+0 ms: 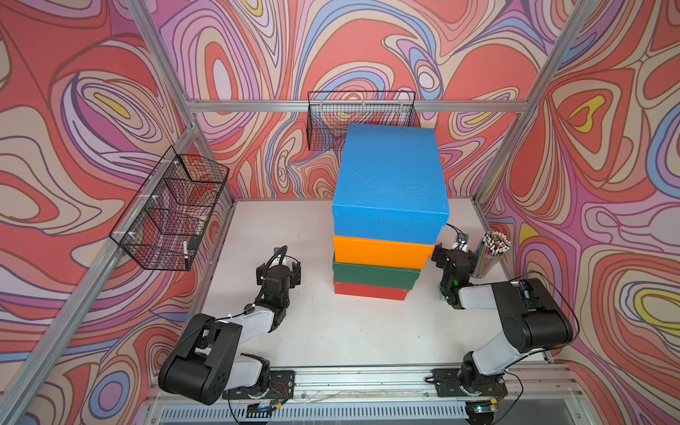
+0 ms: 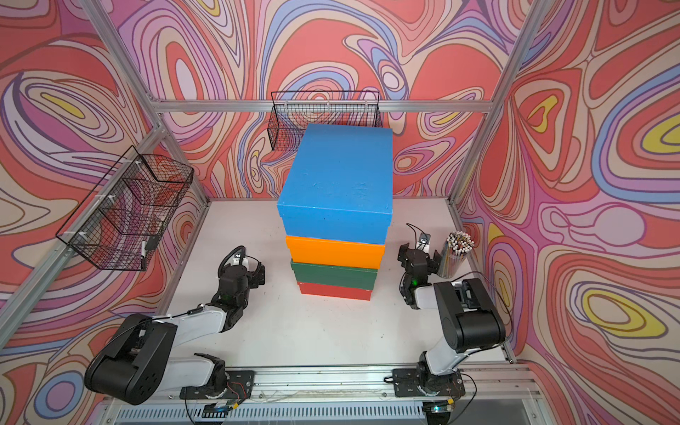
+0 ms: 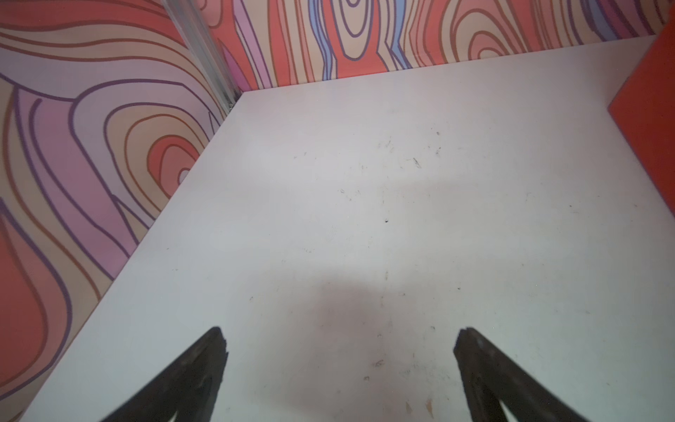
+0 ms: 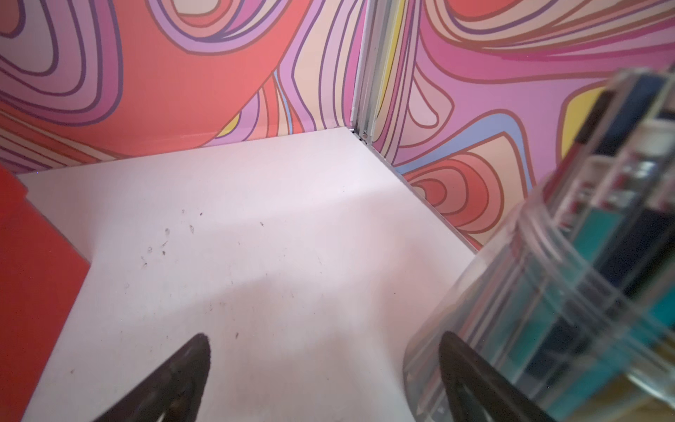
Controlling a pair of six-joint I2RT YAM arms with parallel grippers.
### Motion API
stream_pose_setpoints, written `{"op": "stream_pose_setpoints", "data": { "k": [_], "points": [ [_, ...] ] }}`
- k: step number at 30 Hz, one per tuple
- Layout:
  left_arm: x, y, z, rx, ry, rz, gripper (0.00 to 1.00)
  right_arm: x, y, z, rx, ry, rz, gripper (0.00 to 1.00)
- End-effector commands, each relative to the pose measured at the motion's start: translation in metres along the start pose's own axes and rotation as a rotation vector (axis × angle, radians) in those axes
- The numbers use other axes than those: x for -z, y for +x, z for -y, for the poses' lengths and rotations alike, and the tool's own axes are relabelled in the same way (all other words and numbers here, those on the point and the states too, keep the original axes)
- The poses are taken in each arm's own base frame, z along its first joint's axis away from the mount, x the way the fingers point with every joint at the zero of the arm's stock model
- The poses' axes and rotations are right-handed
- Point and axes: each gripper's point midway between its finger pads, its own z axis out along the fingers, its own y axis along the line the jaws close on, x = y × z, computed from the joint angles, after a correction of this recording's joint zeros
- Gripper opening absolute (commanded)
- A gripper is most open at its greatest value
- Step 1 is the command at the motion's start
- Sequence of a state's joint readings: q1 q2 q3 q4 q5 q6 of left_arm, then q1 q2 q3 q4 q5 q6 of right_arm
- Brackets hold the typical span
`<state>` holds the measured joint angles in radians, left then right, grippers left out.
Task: Stack the shoeboxes
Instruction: Reset both arms
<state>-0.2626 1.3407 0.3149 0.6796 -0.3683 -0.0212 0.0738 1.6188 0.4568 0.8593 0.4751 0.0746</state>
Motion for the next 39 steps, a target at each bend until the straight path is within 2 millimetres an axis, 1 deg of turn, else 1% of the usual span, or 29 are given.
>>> {"op": "stream_pose_setpoints", "data": {
  "k": [1,2,3,4,5,7,8,9,11,12,14,15,17,20,21,22,23,24,27,29,31,32,34,35,36,38,39],
  "points": [
    [-0.001,-0.029,0.032,-0.033,0.201,0.098,1.00,-0.001,-0.006,-0.016,-0.012,-0.111,0.049,0.98],
    [-0.001,-0.027,0.039,-0.047,0.241,0.075,1.00,0.000,-0.005,-0.018,-0.012,-0.121,0.037,0.98],
    [0.001,-0.026,0.043,-0.056,0.277,0.070,1.00,0.001,-0.007,-0.017,-0.020,-0.126,0.052,0.98],
    [0.001,-0.028,0.043,-0.054,0.276,0.083,1.00,0.002,-0.007,-0.016,-0.022,-0.127,0.059,0.98],
    [0.001,-0.028,0.034,-0.030,0.230,0.097,1.00,0.002,-0.005,-0.015,-0.024,-0.127,0.053,0.98],
    [0.004,-0.027,0.004,0.051,0.079,0.117,1.00,0.002,-0.006,-0.015,-0.023,-0.128,0.057,0.98],
    [0.007,-0.028,-0.009,0.104,0.032,0.146,1.00,0.002,-0.006,-0.015,-0.024,-0.128,0.057,0.98],
    [0.009,-0.025,-0.020,0.154,0.010,0.151,1.00,0.002,-0.006,-0.015,-0.023,-0.127,0.058,0.98],
    [0.003,-0.020,-0.038,0.244,0.000,0.114,1.00,0.002,-0.007,-0.015,-0.023,-0.127,0.058,0.98],
    [0.001,-0.020,-0.042,0.237,-0.011,0.085,1.00,0.002,-0.006,-0.016,-0.024,-0.128,0.057,0.98],
    [0.001,-0.014,-0.036,0.156,0.014,0.007,1.00,0.002,-0.006,-0.015,-0.023,-0.128,0.058,0.98],
    [0.002,-0.012,-0.039,0.145,-0.004,0.003,1.00,0.002,-0.006,-0.015,-0.024,-0.126,0.058,0.99],
    [0.008,-0.015,-0.053,0.137,-0.072,0.045,1.00,0.002,-0.006,-0.015,-0.024,-0.126,0.057,0.98],
    [0.013,-0.025,-0.073,0.142,-0.173,0.180,1.00,0.002,-0.006,-0.015,-0.023,-0.126,0.058,0.98],
    [0.007,-0.026,-0.071,0.137,-0.149,0.183,1.00,0.002,-0.006,-0.015,-0.024,-0.126,0.058,0.98],
    [0.000,-0.025,-0.060,0.123,-0.091,0.137,1.00,0.002,-0.006,-0.015,-0.023,-0.127,0.058,0.98],
    [-0.005,-0.026,-0.045,0.097,-0.003,0.101,1.00,0.002,-0.006,-0.015,-0.023,-0.127,0.057,0.98],
    [-0.010,-0.027,-0.035,0.096,0.050,0.114,1.00,0.002,-0.006,-0.015,-0.023,-0.127,0.059,0.99],
    [-0.028,-0.017,-0.027,0.075,0.058,0.152,1.00,0.002,-0.007,-0.015,-0.024,-0.127,0.060,0.98],
    [-0.032,-0.010,-0.015,0.023,0.080,0.083,1.00,0.002,-0.007,-0.016,-0.024,-0.128,0.060,0.98],
    [-0.035,-0.011,-0.017,0.031,0.081,0.082,1.00,0.002,-0.007,-0.015,-0.024,-0.126,0.059,0.99],
    [-0.037,-0.011,-0.021,0.039,0.054,0.086,1.00,0.002,-0.007,-0.015,-0.022,-0.127,0.060,0.98],
    [-0.041,-0.008,-0.042,0.096,-0.058,0.054,1.00,0.002,-0.007,-0.015,-0.019,-0.125,0.062,0.98],
    [-0.040,-0.008,-0.045,0.112,-0.063,0.058,1.00,0.001,-0.005,-0.016,-0.012,-0.128,0.051,0.98],
    [-0.041,-0.008,-0.045,0.107,-0.065,0.061,1.00,-0.003,-0.003,-0.019,-0.001,-0.134,0.028,0.98],
    [-0.041,-0.008,-0.045,0.109,-0.065,0.056,1.00,-0.015,0.003,-0.034,0.024,-0.198,-0.026,0.98],
    [-0.041,-0.007,-0.045,0.108,-0.066,0.056,1.00,-0.016,0.004,-0.033,0.011,-0.212,-0.043,0.98]
  ]
}}
